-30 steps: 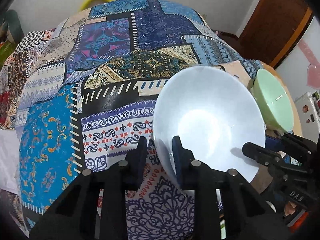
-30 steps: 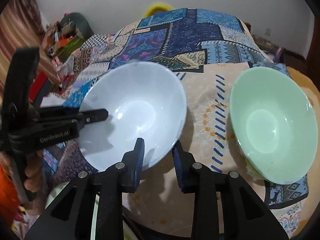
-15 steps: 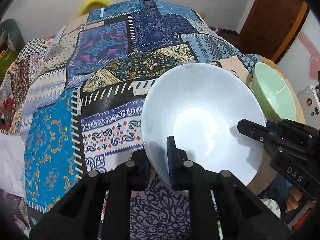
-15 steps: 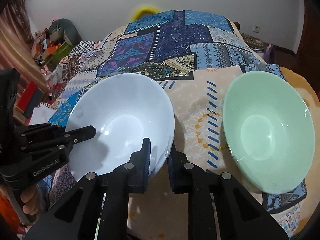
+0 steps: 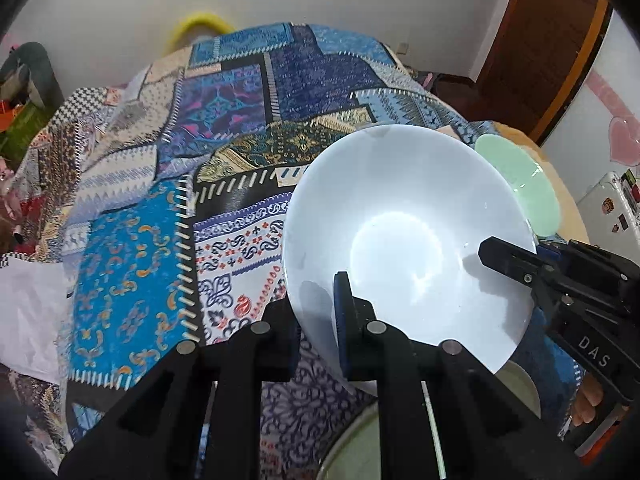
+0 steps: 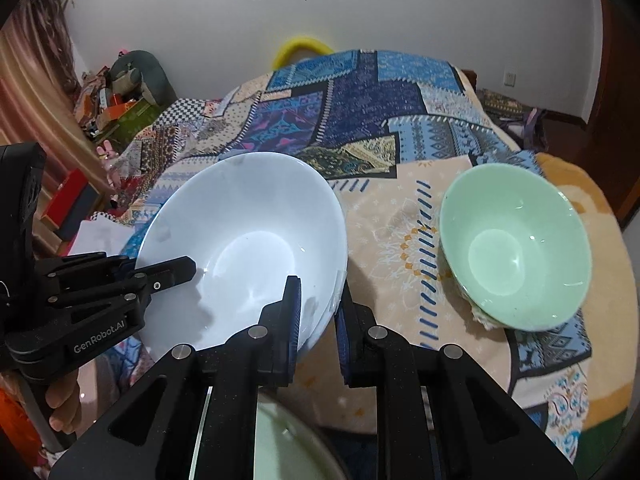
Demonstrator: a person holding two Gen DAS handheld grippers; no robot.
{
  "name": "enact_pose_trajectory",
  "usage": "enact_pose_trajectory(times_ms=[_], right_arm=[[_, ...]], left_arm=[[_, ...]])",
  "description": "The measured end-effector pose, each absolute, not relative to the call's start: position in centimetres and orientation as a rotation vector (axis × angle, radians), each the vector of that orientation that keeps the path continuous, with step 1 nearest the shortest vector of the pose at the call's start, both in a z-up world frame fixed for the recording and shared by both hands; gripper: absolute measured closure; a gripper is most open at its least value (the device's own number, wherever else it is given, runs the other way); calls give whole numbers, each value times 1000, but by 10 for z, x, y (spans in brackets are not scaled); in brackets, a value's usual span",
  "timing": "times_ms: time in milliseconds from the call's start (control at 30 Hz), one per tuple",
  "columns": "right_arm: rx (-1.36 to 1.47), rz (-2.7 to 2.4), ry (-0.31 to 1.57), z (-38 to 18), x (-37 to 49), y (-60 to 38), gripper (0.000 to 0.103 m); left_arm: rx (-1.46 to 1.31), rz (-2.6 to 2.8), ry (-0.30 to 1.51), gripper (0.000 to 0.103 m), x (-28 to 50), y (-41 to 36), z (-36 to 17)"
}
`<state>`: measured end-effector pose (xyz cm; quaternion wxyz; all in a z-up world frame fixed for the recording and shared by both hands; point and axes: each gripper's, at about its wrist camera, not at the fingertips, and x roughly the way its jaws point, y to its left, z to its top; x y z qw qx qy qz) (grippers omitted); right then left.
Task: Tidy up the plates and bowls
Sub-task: 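Lift the white spotted bowl with both tools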
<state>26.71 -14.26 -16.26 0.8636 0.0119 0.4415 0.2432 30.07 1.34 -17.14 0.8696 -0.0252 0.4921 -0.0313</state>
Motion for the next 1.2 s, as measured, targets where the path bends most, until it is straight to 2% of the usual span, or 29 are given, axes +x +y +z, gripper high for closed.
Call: enact_pose_trajectory(times_ms=[667, 1200], right_arm=[[18, 574, 840, -115, 201, -126, 88], [-11, 655, 814, -106, 152, -89, 88]], left_arm=[[-87, -46, 900, 89, 196, 37, -98], [-105, 22, 865, 89, 122, 76, -78]])
